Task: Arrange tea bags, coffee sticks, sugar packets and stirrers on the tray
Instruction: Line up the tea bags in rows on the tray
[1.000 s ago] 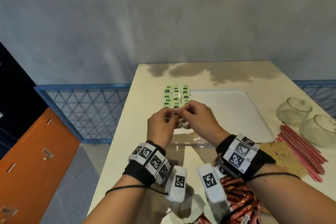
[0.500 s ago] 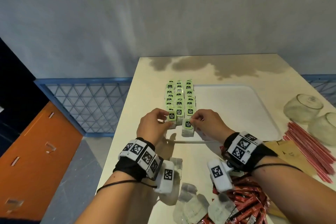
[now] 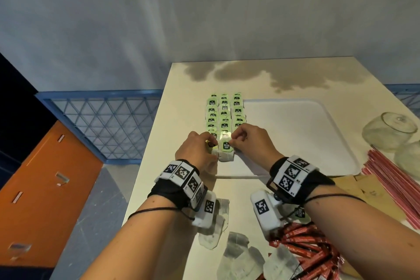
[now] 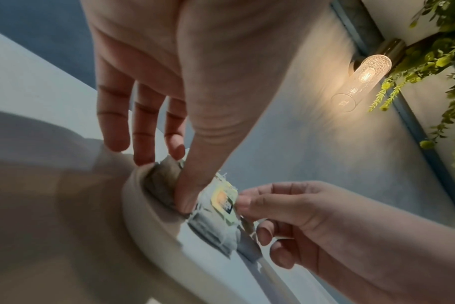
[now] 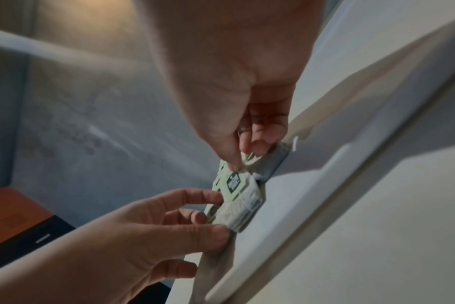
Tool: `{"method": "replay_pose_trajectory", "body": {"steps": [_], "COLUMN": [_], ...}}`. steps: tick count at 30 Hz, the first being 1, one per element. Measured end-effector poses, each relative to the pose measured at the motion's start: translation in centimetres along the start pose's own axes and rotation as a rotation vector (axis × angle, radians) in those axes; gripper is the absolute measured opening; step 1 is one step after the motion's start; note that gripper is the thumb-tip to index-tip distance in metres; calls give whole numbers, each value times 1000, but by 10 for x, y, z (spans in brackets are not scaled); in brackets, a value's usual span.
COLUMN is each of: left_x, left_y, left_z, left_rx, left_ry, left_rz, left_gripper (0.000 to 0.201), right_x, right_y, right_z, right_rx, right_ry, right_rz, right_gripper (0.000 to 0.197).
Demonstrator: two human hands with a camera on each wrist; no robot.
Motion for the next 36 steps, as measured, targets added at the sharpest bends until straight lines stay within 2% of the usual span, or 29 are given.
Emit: {"method": "replay_pose_trajectory", "body": {"steps": [3,7,10,11,12,14,16,19,23,25,28,30,33,36], "left_x": [-2,-21,-33,-32,-12,-7,7,37,63,67,70,67,57,43], "left_y": [-1,4,12,12,16,14,10,8,19,22,23,24,21,21], "left_z": [-2,-5,10,22,68,83,91,96,95,95,97,98,98,101], "left_rx": [2,28,114,149,201,263,258,214,276,265,234,229,206,218], "left_ry": [-8,-6,-13,-34,-72,-143,-270,-442,-435,-436,-434,-397,-338,-238], "left_rz": [30,32,9,-5,-11,9,-4,-145,-365,-392,-442,-392,-281,-22], "left_gripper": [32,36,42,43,42,39,42,55,87,80,43,28,20,24], "right_x": [-5,-12,-20,-17,-7,2,10,18,30,33,37,37,36,38], "right_y": [7,-3,-13,-15,-17,-17,-15,-10,-9,-9,-6,-5,-6,-12], "right_z": [1,-9,6,19,70,80,85,86,93,100,110,116,123,131], "right_rx": [27,26,-11,-11,-19,-46,-37,-18,-23,-18,-5,-6,-3,-3], "right_ry": [-1,-11,-12,-32,-62,-145,-213,-296,-408,-427,-437,-436,-441,-451], "right_rz": [10,-2,-56,-70,-71,-109,-88,-50,3,-20,-14,1,-21,-20], "right_gripper": [19,22,22,21,19,17,18,21,24,26,26,26,30,45]}}
Point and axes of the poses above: each hand's wrist, its own z-axis away from the middle knuckle, its own x-axis out of the palm, y = z × x, the point moved 9 cm from there along -z, towards the middle knuckle, and after that the axes turned 12 degrees about -y, right-handed, at the moved point
